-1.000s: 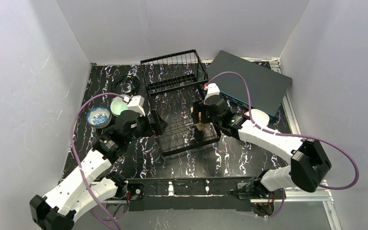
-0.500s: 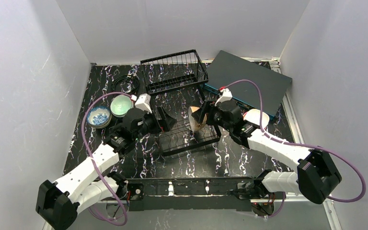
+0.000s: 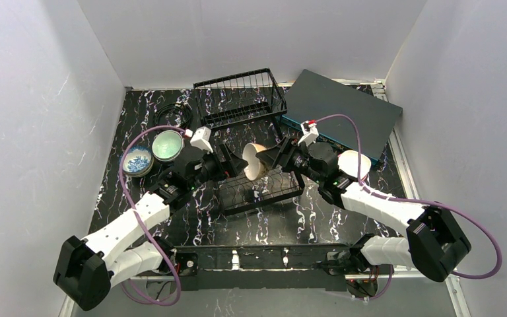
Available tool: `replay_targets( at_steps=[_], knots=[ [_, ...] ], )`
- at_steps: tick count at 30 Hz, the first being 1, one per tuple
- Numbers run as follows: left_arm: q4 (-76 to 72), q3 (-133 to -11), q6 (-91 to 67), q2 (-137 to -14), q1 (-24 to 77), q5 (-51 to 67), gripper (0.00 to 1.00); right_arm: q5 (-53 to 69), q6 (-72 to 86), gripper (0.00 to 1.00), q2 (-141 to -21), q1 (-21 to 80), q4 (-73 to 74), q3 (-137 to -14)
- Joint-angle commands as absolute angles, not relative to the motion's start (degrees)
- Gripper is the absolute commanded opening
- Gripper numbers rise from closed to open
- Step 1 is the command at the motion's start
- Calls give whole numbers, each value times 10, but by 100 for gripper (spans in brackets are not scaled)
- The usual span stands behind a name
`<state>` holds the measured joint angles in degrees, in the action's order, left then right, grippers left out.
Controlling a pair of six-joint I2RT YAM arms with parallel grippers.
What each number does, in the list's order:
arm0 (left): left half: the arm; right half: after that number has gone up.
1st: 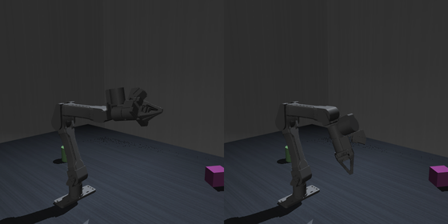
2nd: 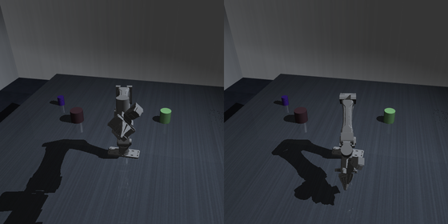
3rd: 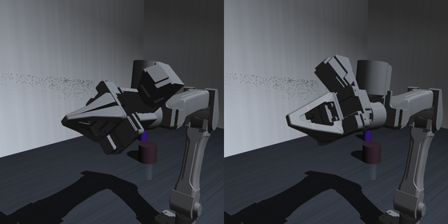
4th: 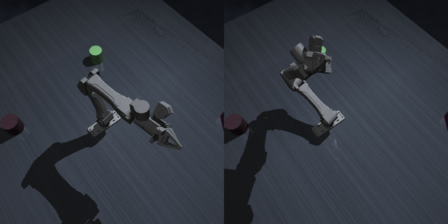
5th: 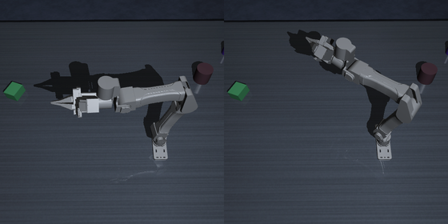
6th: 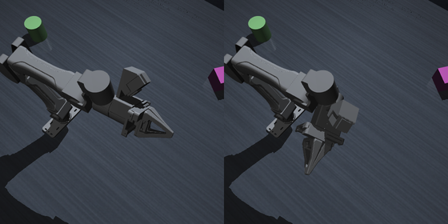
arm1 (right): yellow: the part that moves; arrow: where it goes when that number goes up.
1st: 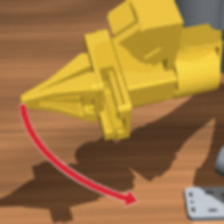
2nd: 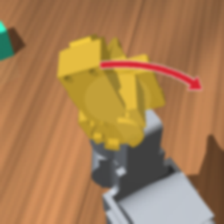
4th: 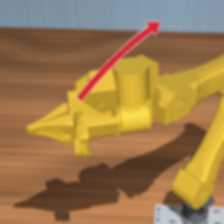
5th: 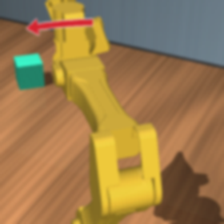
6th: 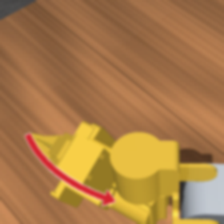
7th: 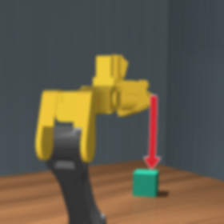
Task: Unload the bowls from the dish rack
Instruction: Place the bowl with the bowl.
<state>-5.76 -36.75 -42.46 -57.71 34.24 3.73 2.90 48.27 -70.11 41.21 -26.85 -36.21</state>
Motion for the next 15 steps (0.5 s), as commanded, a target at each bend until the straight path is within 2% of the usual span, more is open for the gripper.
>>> replay_targets(
  at_steps=[1,10,15],
  knots=[
    [-84,-355,-455,-587,339,28,83,70,538,30,-684,409,-426,-363],
    [-100,-346,-504,-602,339,9,72,107,571,31,-679,407,-487,-355],
    [-125,-339,-527,-607,339,18,56,119,591,31,-684,407,-529,-342]
  ],
)
